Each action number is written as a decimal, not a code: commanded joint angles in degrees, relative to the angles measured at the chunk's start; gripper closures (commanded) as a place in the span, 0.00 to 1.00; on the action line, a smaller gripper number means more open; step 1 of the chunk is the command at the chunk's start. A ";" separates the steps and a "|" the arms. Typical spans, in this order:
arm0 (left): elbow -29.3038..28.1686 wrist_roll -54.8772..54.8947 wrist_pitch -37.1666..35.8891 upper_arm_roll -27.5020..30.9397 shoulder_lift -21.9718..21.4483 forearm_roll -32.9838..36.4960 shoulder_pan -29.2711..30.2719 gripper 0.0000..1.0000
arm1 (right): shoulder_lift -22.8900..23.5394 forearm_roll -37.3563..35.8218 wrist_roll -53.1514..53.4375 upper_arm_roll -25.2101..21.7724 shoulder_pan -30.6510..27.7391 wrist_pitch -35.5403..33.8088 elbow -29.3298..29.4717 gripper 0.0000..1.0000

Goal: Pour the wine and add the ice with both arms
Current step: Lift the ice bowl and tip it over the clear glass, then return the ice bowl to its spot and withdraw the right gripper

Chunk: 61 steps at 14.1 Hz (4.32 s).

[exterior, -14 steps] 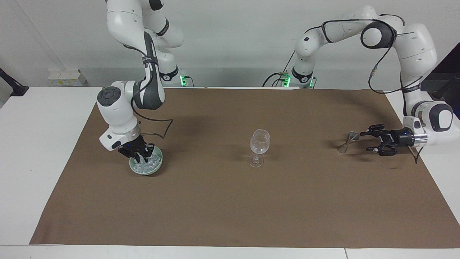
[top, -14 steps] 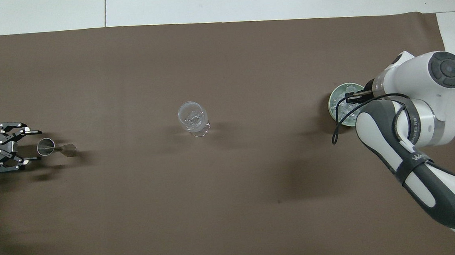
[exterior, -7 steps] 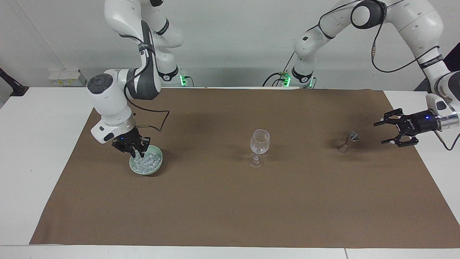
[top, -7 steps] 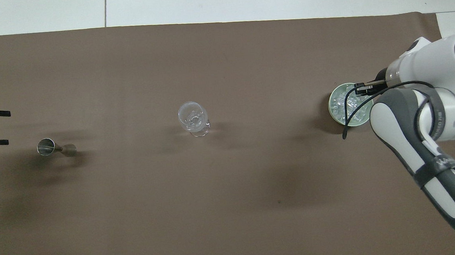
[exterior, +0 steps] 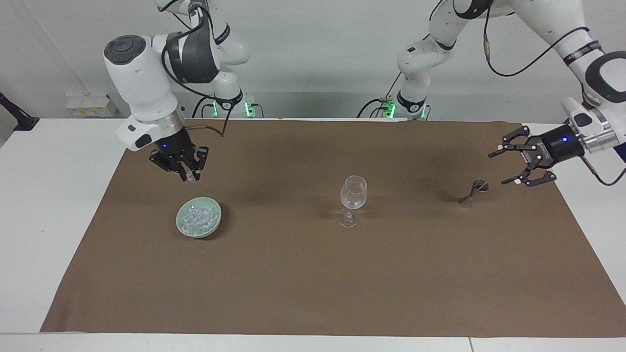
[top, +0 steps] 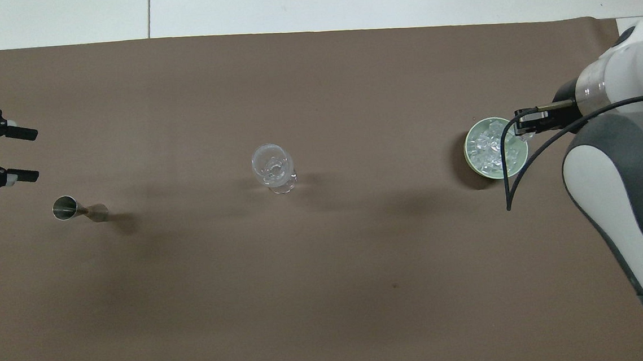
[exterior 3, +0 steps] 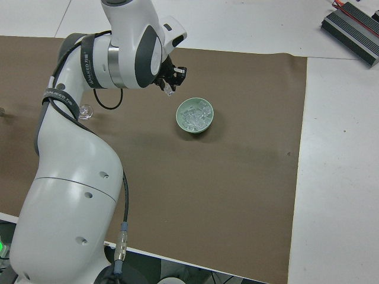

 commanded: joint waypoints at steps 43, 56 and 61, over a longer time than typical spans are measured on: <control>-1.97 -75.96 3.53 0.04 -10.69 35.73 -10.71 0.00 | 24.40 -19.51 60.05 36.64 1.85 27.42 10.43 0.66; -2.06 -76.22 3.62 0.12 -10.34 34.41 -10.45 0.00 | 16.06 -21.18 62.52 37.27 0.80 18.11 11.22 0.00; -1.97 -76.66 3.44 0.12 -10.52 33.88 -10.54 0.00 | 12.28 -17.59 52.08 29.19 0.80 10.03 11.04 0.00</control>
